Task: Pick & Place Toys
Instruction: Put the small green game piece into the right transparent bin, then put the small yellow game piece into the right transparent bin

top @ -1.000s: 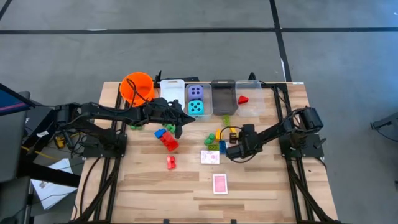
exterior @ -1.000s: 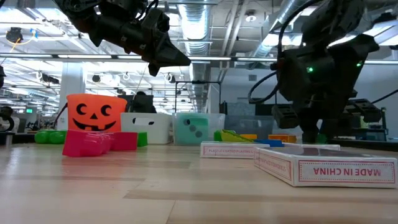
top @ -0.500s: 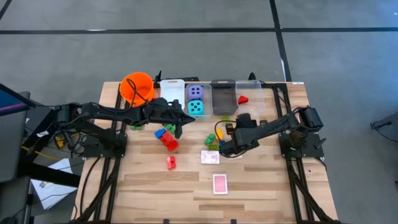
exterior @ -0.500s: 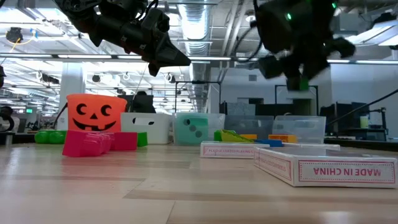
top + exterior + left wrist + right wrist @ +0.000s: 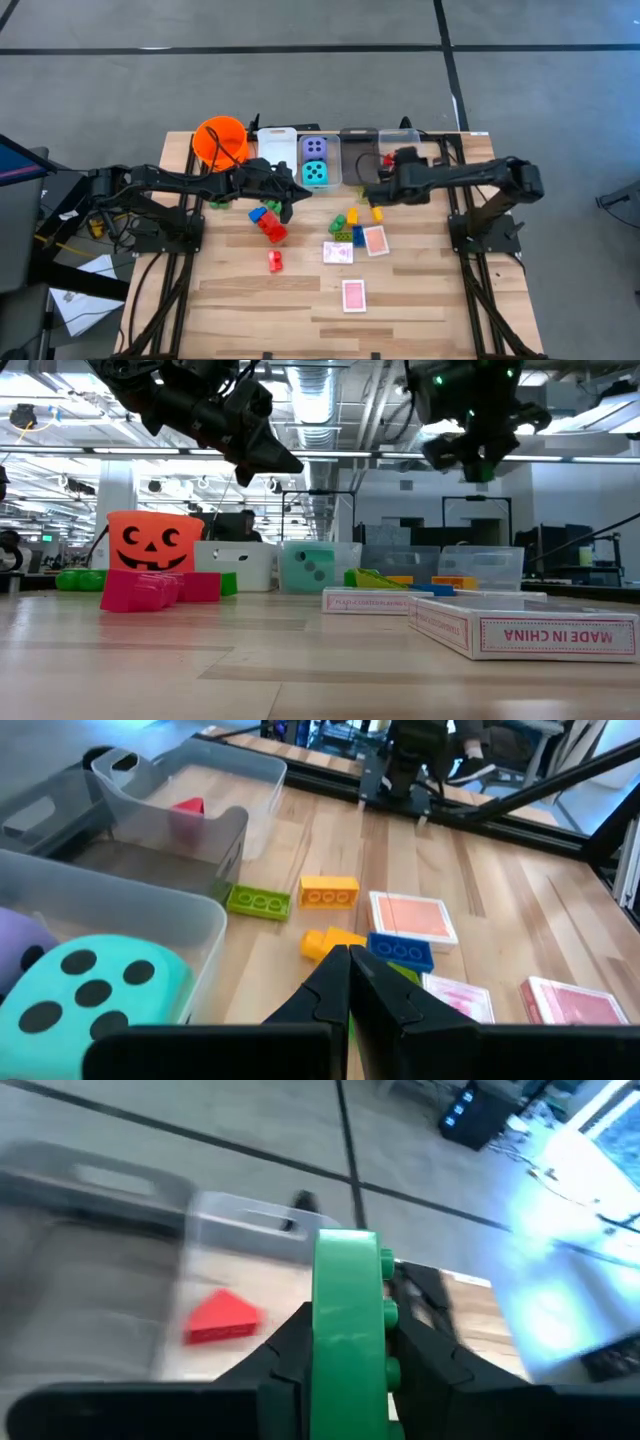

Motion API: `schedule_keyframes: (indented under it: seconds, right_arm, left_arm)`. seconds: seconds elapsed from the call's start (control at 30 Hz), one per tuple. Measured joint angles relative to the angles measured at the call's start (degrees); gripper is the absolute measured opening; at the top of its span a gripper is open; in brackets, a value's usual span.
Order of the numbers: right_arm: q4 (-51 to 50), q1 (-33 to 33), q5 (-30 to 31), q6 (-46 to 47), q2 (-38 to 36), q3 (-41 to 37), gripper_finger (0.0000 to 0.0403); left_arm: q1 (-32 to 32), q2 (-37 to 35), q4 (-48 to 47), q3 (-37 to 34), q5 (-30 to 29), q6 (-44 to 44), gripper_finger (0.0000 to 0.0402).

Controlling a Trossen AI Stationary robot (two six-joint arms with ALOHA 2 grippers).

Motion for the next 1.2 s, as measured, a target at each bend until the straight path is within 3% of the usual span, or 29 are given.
schedule_keyframes:
  seconds: [0.13,0.23,0.37,0.47,0.57,0.87,1.2]
  right_arm:
    - [8.48,-4.76,0.10,-8.38,-4.79,-5.88,0.0088]
    - [23.11,-7.86,-0.71,-20.36,-8.07,-11.03,0.0088]
    - [46.03,-11.80,-6.96,-42.02,-11.25,-17.82,0.0088]
    - [59.20,-15.12,-12.43,-51.79,-12.22,-21.20,0.0088]
    - [62.31,-18.66,-14.95,-53.53,-12.46,-22.05,0.0094]
    - [60.26,-24.95,-15.14,-53.72,-12.45,-22.25,0.0099]
    - [60.52,-27.14,-14.81,-59.52,-12.45,-22.25,0.0210]
  left_arm:
    - [0.00,0.00,-0.64,0.00,-0.01,-0.01,0.0000]
    - [0.00,0.00,-0.52,0.00,0.01,-0.25,0.0000]
    - [0.00,0.00,-0.16,0.00,-0.01,-0.40,0.0000]
    - [0.00,0.00,0.19,0.00,-0.01,-0.40,0.0000]
    - [0.00,0.00,0.20,0.00,-0.01,-0.40,0.0000]
    - [0.00,0.02,-0.31,0.00,-0.03,0.74,0.0000]
    - [0.00,0.20,-0.15,0.00,-10.06,4.10,0.0000]
